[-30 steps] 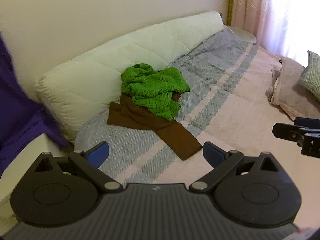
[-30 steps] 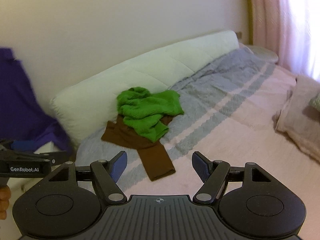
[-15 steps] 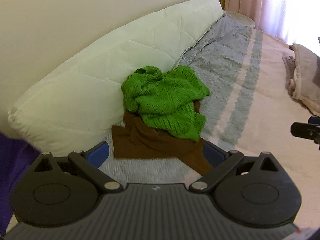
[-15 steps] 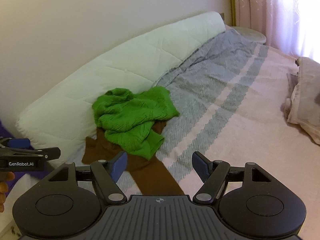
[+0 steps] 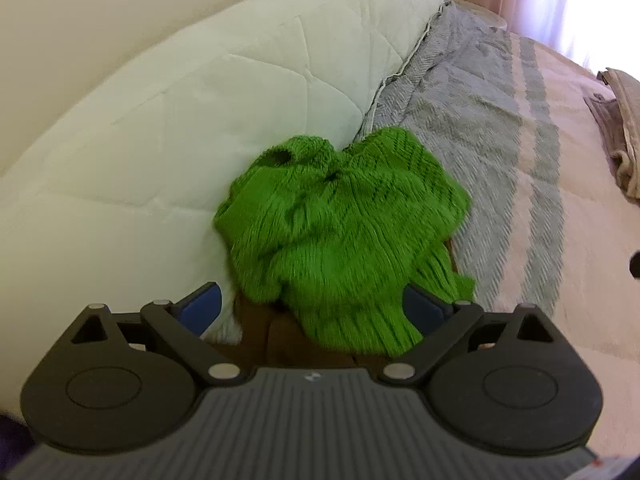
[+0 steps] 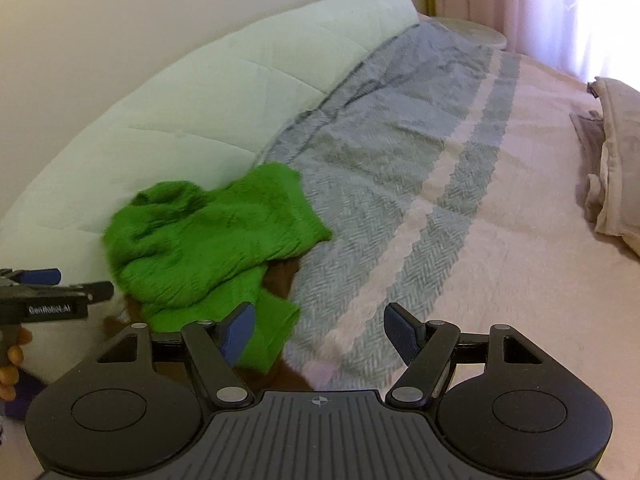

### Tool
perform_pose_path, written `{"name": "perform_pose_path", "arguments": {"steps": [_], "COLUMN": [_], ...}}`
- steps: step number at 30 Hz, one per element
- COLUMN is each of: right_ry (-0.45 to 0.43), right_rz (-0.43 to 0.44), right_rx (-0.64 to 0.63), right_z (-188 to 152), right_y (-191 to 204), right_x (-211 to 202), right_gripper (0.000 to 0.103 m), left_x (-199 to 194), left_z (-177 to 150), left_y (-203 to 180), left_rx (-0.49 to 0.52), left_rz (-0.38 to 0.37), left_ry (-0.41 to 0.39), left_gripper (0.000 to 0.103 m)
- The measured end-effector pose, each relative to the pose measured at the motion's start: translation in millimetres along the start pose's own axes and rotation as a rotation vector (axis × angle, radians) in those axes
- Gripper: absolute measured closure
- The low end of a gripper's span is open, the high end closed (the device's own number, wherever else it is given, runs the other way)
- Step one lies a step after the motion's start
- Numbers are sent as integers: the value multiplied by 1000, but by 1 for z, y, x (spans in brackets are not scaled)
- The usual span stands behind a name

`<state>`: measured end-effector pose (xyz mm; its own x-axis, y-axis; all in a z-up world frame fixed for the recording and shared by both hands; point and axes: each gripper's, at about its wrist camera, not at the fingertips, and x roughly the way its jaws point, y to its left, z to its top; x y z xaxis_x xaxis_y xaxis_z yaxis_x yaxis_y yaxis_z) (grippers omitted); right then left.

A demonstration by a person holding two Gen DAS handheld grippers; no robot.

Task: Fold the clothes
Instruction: 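Close the left gripper on the green vest's edge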

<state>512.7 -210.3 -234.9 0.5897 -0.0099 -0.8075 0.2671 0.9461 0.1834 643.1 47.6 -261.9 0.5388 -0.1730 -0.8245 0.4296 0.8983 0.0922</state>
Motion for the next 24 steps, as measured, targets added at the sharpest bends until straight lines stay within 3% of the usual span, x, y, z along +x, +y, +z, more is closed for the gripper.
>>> {"name": "perform_pose_path", "arguments": {"steps": [6,11,14,16,18,21,24], "right_ry": [25,59,71,75,71,57,34], "right_rz": [-38,-66,-71,-73,-76,-79,-81], "right_rx": [43,73,90,101,111,129,155], "right_z": [10,8,5,3,1,-2,-6], "right_y": [-13,-26,-31,-35,-38,-43,-51], "right_x": [38,55,55,51,44,30,9], "right_gripper": [34,34,34,34,34,34,34], "left_x": [63,108,120,117,107,81,36], "left_z": [24,33,34,34,35,40,45], "left_y": [14,20,12,6,5,-1,-20], "left_rx": [-15,-26,21,56,67,64,118], "left_rz": [-28,0,34,51,38,4,-40], "left_ry": [-1,8,11,5,-10,-38,-121], "left_gripper": [10,12,29,64,78,83,84]}}
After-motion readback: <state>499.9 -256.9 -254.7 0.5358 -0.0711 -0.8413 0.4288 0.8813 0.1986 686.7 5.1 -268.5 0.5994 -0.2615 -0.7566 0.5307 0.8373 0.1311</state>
